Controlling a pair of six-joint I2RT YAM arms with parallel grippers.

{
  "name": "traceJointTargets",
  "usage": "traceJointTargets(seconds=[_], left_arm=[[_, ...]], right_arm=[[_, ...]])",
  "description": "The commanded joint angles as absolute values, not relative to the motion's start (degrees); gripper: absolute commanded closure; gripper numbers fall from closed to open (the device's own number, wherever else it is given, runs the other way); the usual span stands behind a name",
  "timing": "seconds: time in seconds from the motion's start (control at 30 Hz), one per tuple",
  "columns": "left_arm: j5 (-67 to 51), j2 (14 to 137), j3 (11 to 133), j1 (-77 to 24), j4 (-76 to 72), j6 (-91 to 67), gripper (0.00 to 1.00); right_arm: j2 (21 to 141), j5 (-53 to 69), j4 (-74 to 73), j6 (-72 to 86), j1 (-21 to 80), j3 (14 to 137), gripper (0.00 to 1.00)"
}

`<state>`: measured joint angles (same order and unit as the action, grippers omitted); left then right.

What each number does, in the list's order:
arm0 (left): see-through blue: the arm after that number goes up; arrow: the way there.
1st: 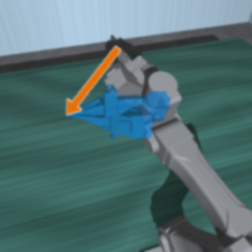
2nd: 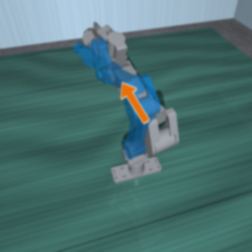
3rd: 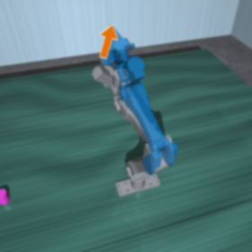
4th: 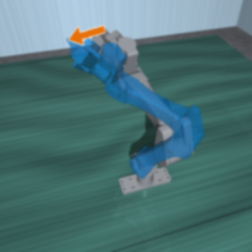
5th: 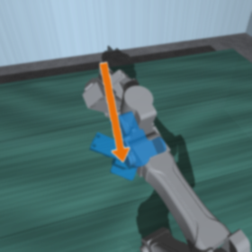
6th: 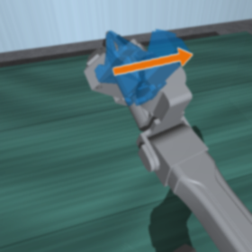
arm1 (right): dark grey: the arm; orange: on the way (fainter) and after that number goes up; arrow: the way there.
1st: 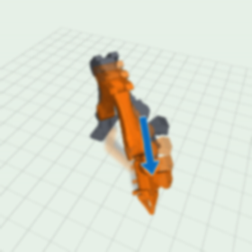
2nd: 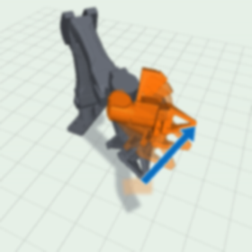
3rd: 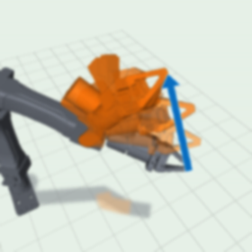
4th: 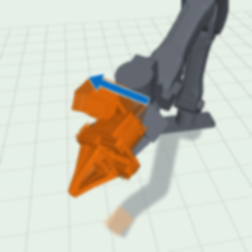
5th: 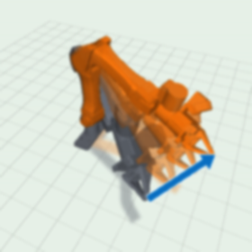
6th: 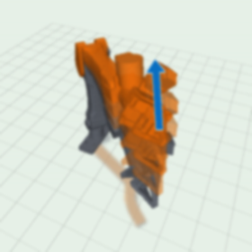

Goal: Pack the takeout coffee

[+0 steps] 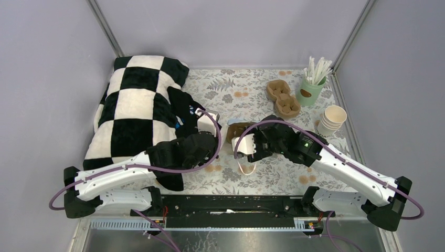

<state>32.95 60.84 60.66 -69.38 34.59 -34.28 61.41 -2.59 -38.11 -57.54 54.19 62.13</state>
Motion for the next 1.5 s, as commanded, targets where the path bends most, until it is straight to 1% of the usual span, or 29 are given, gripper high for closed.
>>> traceJointTargets(seconds=[0.0, 0.23, 0.47, 0.63, 0.7, 0.87, 1.03, 1.13, 1.27, 1.37, 1.4, 1.47], left_arm=[[33.1, 59.4, 59.5, -69.3, 30.8, -33.3, 1.00], [33.8, 60.6, 59.4, -69.3, 30.2, -37.0, 1.00], [34.2, 62.4, 60.0, -69.3, 29.3, -38.2, 1.00], [33.2, 64.2, 61.6, -69.3, 29.0, -37.9, 0.99], [32.8, 65.0, 61.7, -69.3, 29.1, -37.7, 0.95], [31.3, 65.8, 60.8, -69.2, 29.1, -38.5, 0.88], [32.7, 66.9, 61.5, -69.0, 29.6, -38.0, 0.86], [33.8, 67.9, 63.1, -67.8, 29.8, -37.5, 0.83], [32.7, 69.7, 64.5, -65.7, 30.1, -38.1, 0.76], [32.3, 70.6, 65.0, -65.1, 29.6, -37.4, 0.76], [32.3, 70.8, 65.3, -64.9, 29.5, -37.0, 0.78], [32.7, 71.3, 65.9, -64.6, 29.6, -36.2, 0.85]], right_arm=[[62.4, -4.6, -41.5, -59.5, 53.8, 64.0, 0.57], [63.0, -1.1, -43.9, -54.7, 53.9, 65.0, 0.57], [64.7, -0.1, -41.6, -47.4, 54.8, 63.7, 0.60], [65.1, 1.3, -39.0, -43.7, 55.5, 63.2, 0.61], [64.7, 1.2, -38.2, -43.1, 55.5, 62.9, 0.61], [63.6, 0.3, -36.4, -41.7, 55.4, 61.9, 0.61], [63.6, -0.8, -36.1, -41.5, 55.4, 61.8, 0.61], [63.3, -1.0, -36.8, -41.3, 55.4, 61.7, 0.61], [63.0, -1.0, -38.1, -41.7, 55.5, 62.2, 0.61], [63.3, -1.5, -39.5, -42.1, 55.4, 62.8, 0.61], [63.3, -1.7, -39.7, -42.2, 55.4, 63.0, 0.61], [63.2, -2.1, -39.9, -42.4, 55.5, 63.3, 0.61]])
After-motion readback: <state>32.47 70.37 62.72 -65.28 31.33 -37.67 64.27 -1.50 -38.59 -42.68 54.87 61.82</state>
